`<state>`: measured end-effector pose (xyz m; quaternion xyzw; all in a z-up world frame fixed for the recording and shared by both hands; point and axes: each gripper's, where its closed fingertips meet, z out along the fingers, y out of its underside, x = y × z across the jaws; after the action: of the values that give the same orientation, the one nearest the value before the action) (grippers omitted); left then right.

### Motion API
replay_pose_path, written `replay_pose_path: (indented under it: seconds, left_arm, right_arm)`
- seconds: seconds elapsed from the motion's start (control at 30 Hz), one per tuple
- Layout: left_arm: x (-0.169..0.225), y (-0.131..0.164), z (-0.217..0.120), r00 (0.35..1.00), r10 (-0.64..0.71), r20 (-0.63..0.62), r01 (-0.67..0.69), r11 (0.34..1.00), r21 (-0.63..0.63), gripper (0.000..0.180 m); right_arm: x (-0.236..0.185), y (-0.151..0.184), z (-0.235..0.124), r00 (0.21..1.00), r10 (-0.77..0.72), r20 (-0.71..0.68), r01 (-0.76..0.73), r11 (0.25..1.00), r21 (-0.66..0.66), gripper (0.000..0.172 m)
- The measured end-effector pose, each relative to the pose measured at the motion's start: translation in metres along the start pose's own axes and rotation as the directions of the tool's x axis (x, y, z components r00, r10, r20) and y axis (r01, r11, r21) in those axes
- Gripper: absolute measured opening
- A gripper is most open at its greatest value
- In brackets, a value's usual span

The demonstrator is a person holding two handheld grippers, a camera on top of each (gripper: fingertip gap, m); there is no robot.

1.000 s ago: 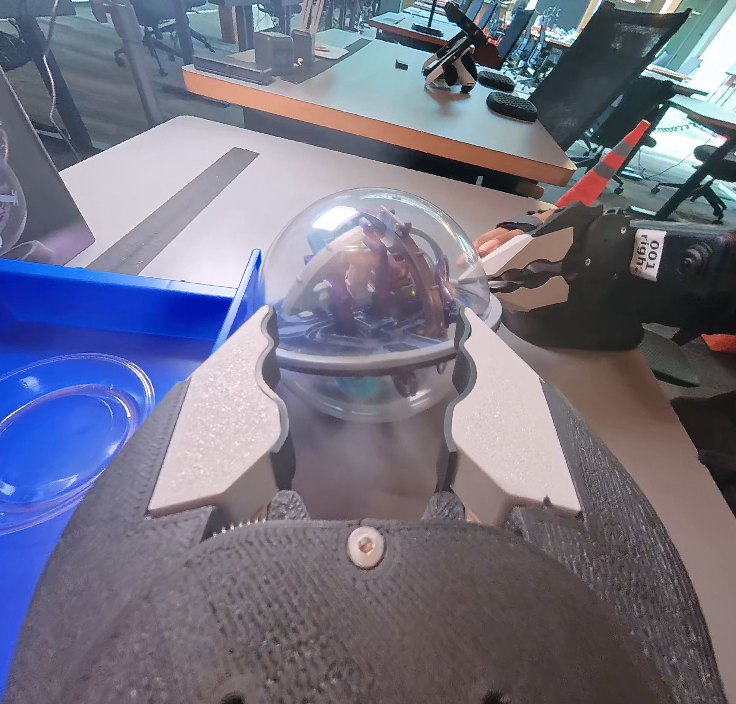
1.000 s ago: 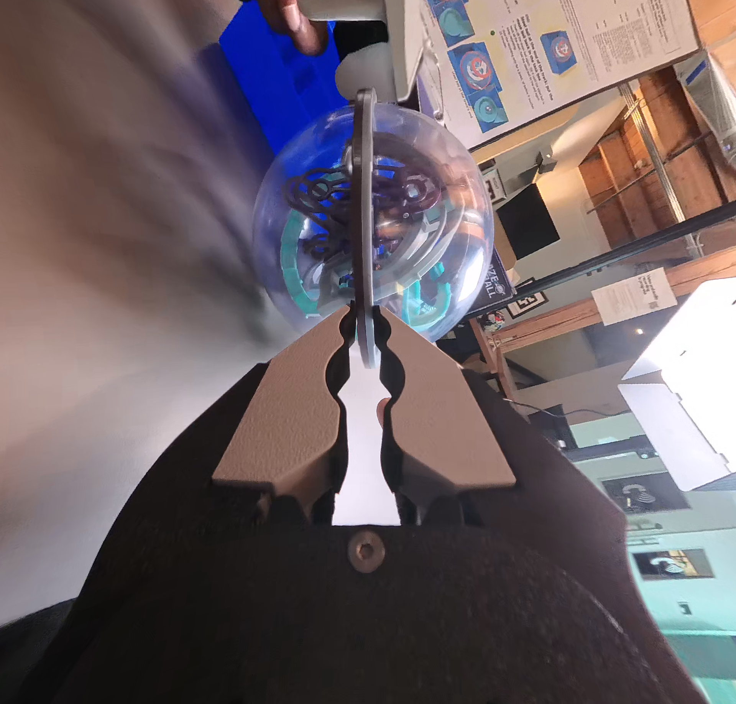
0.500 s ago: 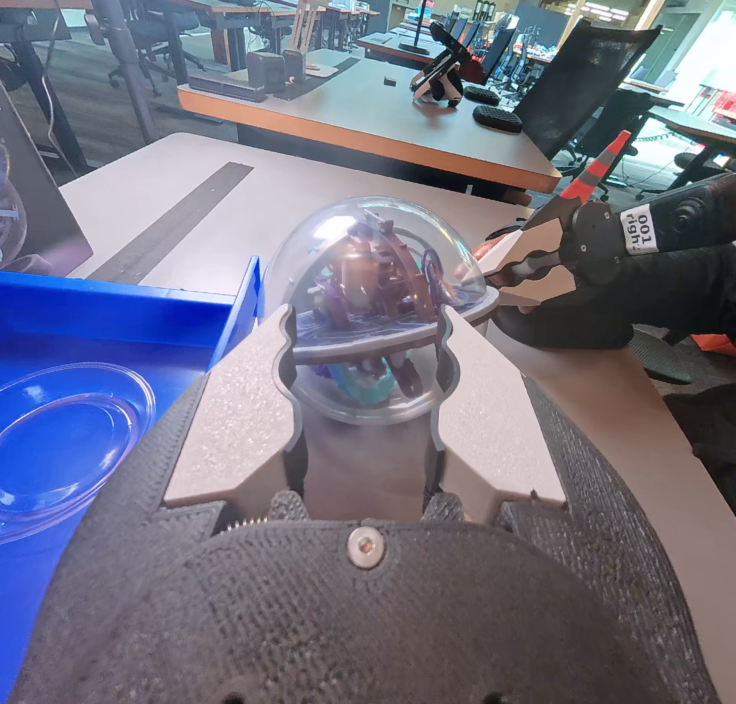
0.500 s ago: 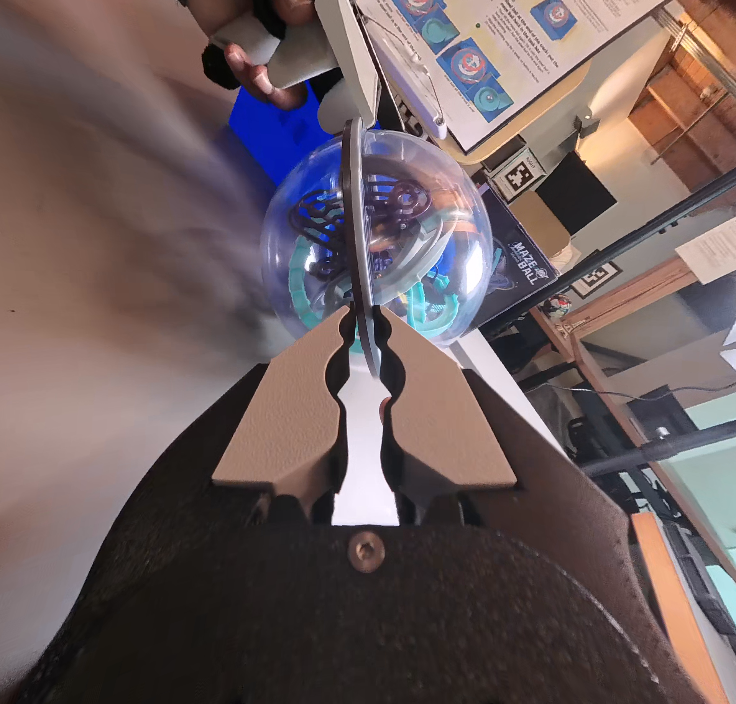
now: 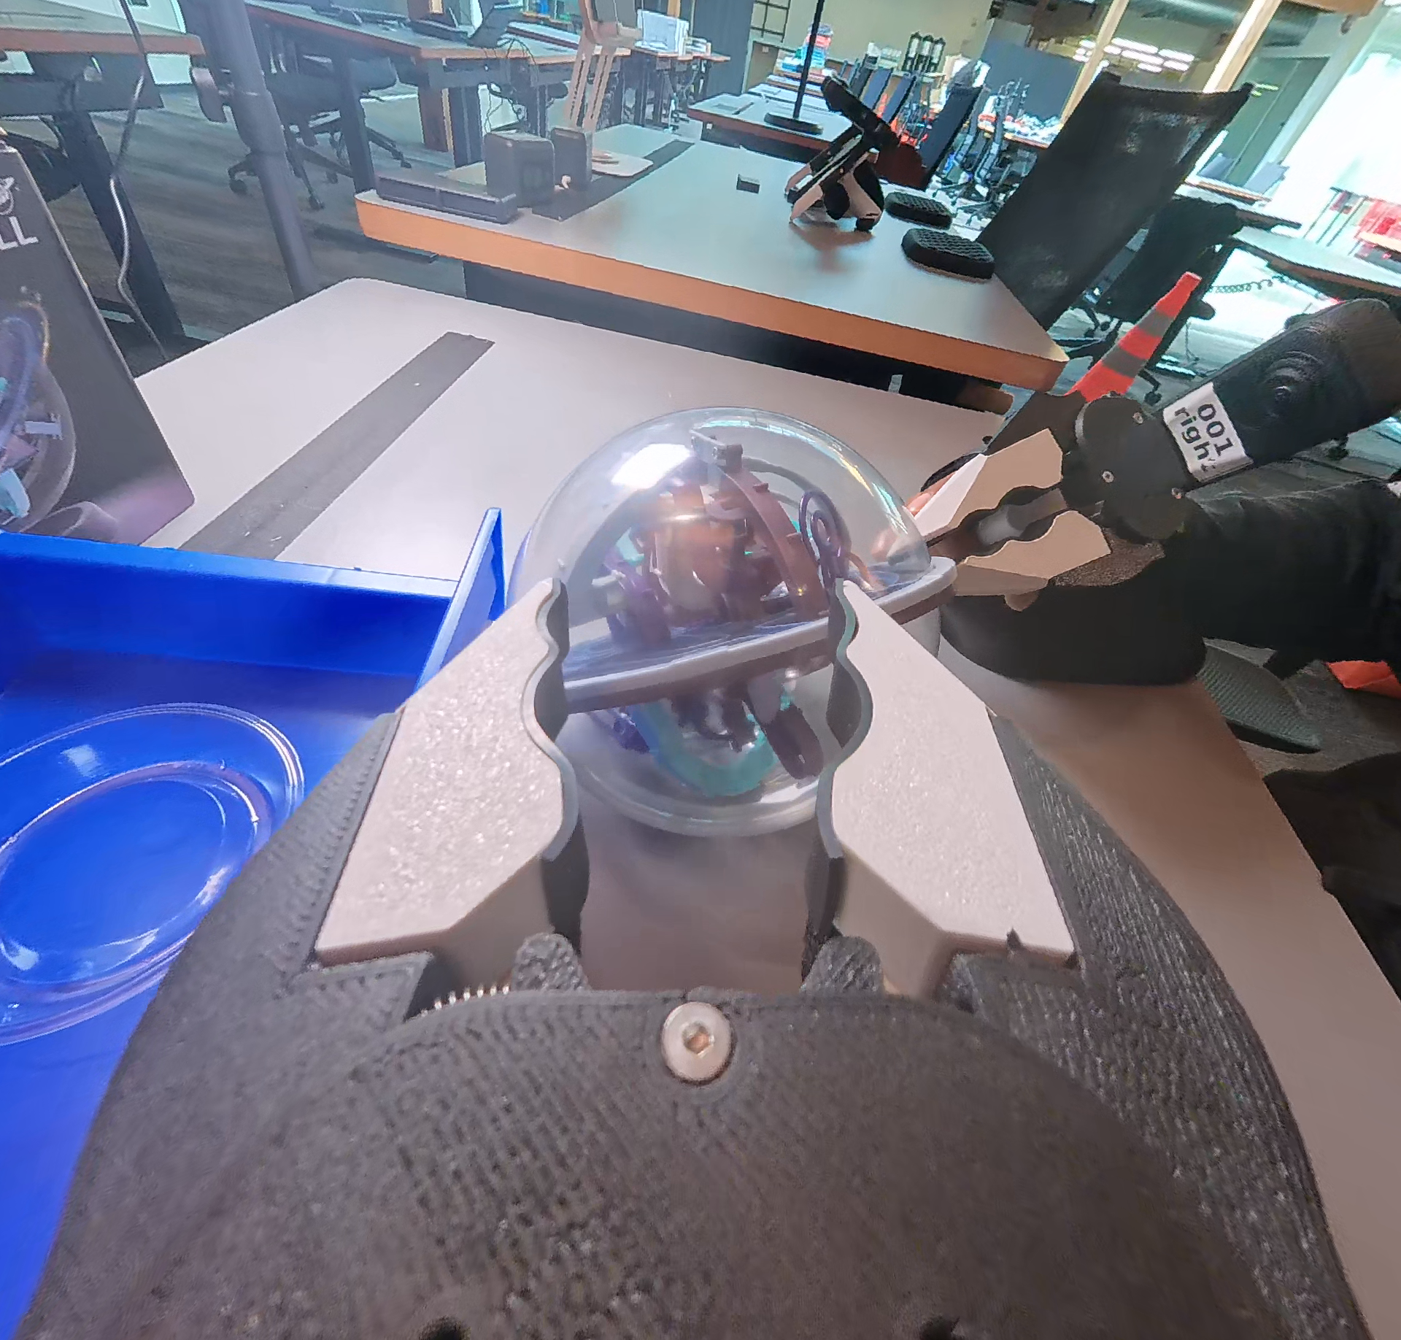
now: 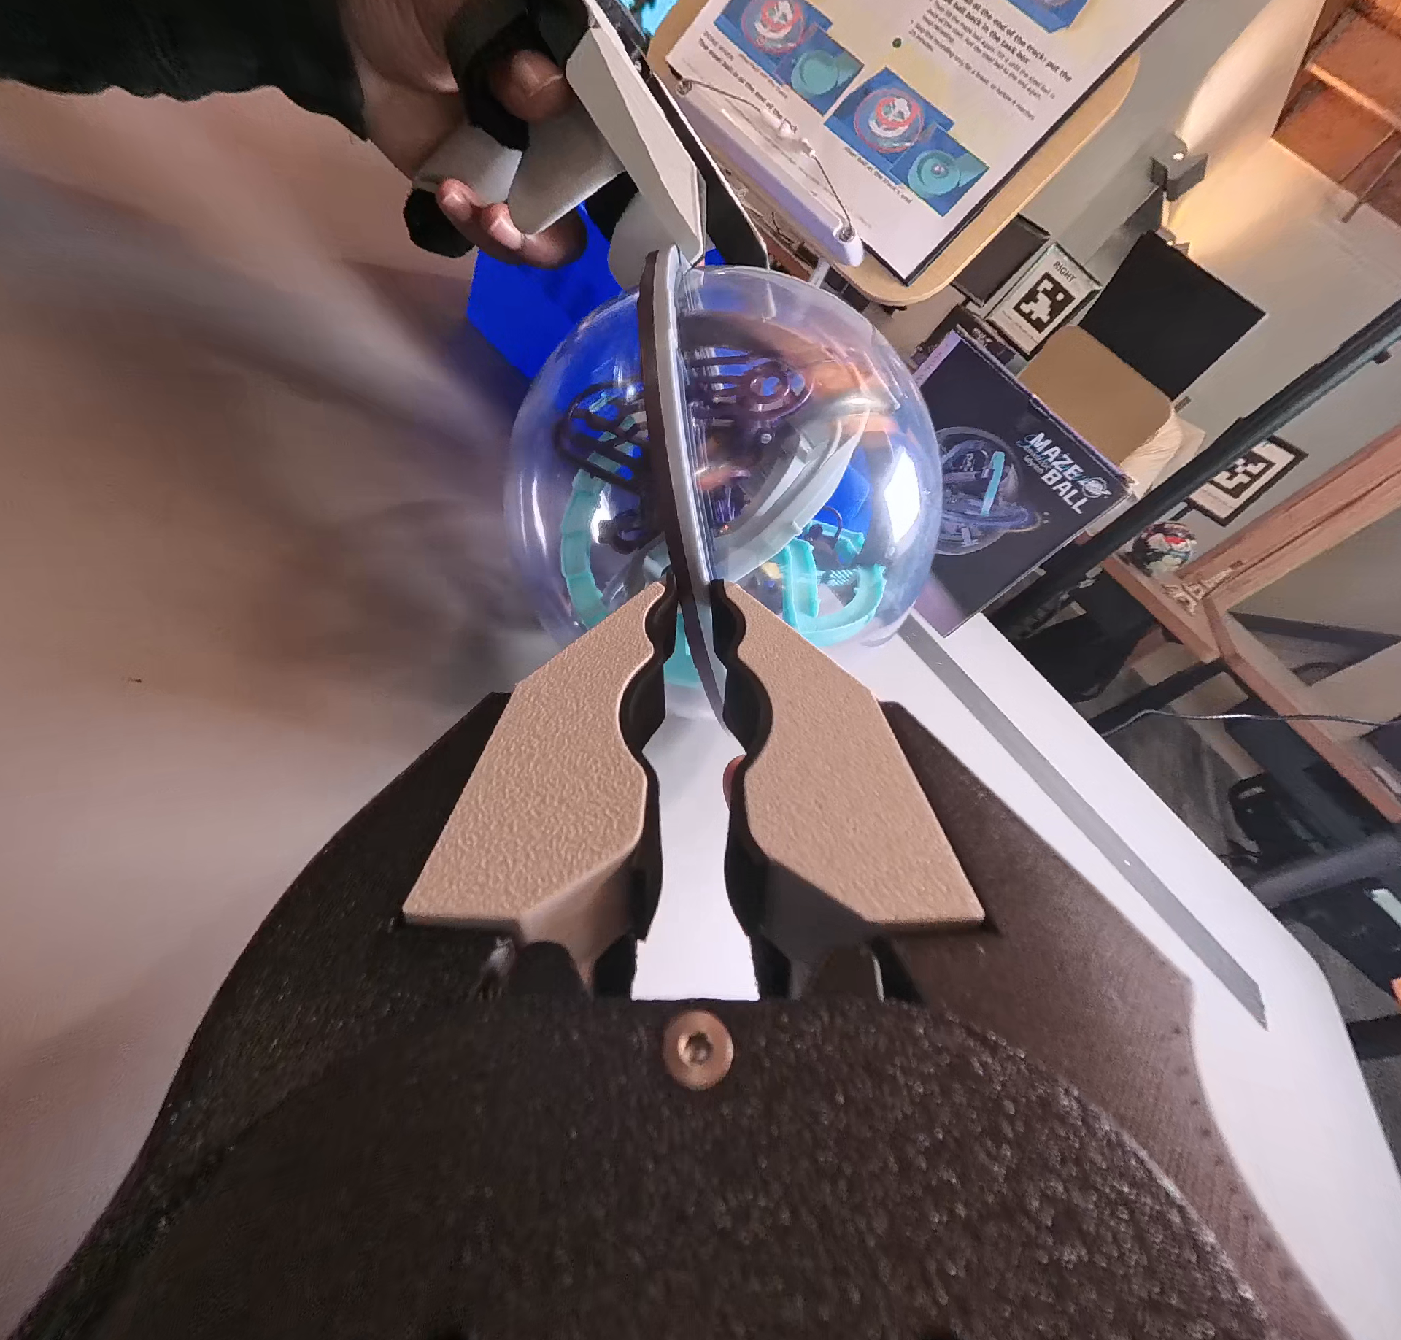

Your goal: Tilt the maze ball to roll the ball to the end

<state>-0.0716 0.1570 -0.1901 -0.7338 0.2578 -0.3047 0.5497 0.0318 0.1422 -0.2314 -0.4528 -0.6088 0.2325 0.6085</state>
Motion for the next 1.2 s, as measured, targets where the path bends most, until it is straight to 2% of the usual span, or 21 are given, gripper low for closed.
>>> replay_pose_path:
  seconds: [0.33,0.53,0.8,1.0,1.2]
  left_arm:
    - [-0.007,-0.012,-0.008,0.999,-0.033,0.017,0.032,0.996,0.077,0.069]
    - [-0.008,-0.008,-0.009,0.999,-0.049,0.011,0.048,0.997,0.063,0.085]
    - [-0.002,0.0,0.004,0.998,-0.057,0.021,0.057,0.998,-0.012,0.104]
    - [-0.002,0.013,0.005,0.992,-0.123,0.037,0.126,0.987,-0.098,0.12]
    - [0.001,0.02,0.013,0.98,-0.195,0.023,0.197,0.973,-0.124,0.126]
  right_arm:
    - [0.005,-0.006,-0.004,0.986,0.163,0.042,-0.165,0.985,0.042,0.005]
    - [0.004,-0.006,-0.004,0.97,0.235,0.059,-0.237,0.971,0.036,0.006]
    - [0.004,-0.009,-0.004,0.934,0.352,0.06,-0.354,0.935,0.021,0.006]
    - [0.006,-0.009,-0.003,0.912,0.408,0.048,-0.409,0.912,0.011,0.006]
    - [0.011,-0.014,-0.001,0.868,0.495,0.052,-0.496,0.868,0.026,0.007]
